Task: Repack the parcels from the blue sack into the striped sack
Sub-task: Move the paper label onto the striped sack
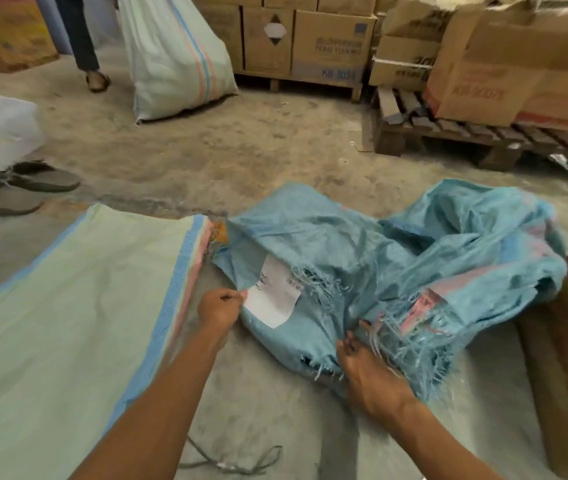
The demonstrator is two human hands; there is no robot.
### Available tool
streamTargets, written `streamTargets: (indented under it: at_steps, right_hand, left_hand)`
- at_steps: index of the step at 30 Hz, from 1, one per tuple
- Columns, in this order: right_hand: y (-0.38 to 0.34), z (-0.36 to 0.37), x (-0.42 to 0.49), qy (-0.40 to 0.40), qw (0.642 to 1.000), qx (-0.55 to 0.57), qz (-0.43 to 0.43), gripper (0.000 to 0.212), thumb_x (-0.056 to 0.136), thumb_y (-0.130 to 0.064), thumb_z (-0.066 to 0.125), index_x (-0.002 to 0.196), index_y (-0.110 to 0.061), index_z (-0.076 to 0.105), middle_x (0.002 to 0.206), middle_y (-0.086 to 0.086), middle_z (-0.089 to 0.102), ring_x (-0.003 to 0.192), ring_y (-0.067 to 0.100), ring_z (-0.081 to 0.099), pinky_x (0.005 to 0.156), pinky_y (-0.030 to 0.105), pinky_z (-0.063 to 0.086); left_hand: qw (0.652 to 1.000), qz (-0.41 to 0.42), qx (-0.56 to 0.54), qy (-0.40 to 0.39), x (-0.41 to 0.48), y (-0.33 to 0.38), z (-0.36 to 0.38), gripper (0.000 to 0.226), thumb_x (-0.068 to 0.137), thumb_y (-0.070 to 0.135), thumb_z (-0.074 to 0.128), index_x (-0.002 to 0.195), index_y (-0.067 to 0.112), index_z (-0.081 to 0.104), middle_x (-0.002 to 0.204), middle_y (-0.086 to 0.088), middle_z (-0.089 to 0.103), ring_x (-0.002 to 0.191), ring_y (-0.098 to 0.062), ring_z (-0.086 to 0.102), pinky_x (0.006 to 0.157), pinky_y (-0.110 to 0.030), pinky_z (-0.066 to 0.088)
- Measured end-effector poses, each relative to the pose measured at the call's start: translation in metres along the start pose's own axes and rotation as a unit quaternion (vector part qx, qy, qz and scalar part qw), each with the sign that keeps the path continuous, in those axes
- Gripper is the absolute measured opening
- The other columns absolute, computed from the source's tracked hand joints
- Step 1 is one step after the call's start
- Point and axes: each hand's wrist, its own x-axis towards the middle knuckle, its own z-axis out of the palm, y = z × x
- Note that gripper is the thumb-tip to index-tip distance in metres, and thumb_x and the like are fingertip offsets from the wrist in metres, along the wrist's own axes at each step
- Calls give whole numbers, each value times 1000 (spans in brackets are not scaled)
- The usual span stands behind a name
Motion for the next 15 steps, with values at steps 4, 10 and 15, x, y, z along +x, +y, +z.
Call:
streamTargets:
  at_steps: [4, 10, 15]
  right_hand:
    - [24, -16, -6, -33, 999, -8, 32, 51, 105, -30, 46, 142, 6, 47, 149, 27, 43, 142, 32, 39, 91, -2, 34]
    - [0, -102, -51, -166, 979, -102, 54, 33, 88, -19, 67, 120, -11, 66, 116, 9, 68, 105, 26, 65, 92, 33, 54]
    - [-5, -128, -86, -94, 991, -90, 32, 47, 79, -53, 55, 91, -12, 75, 82, 5, 75, 63, 17, 61, 63, 29, 58]
  left_hand:
    - [999, -19, -32, -24, -24, 4, -16, 13, 89, 23, 72, 85, 11, 74, 93, -11, 74, 86, -27, 69, 86, -44, 58]
    - [995, -59, -78, -38, -127, -10, -32, 13, 91, 13, 69, 90, 1, 72, 79, -13, 67, 59, -16, 56, 54, -23, 46]
    - [997, -59, -37, -44, -190, -33, -25, 24, 89, 15, 70, 69, 4, 69, 63, -7, 65, 56, -18, 54, 58, -31, 48]
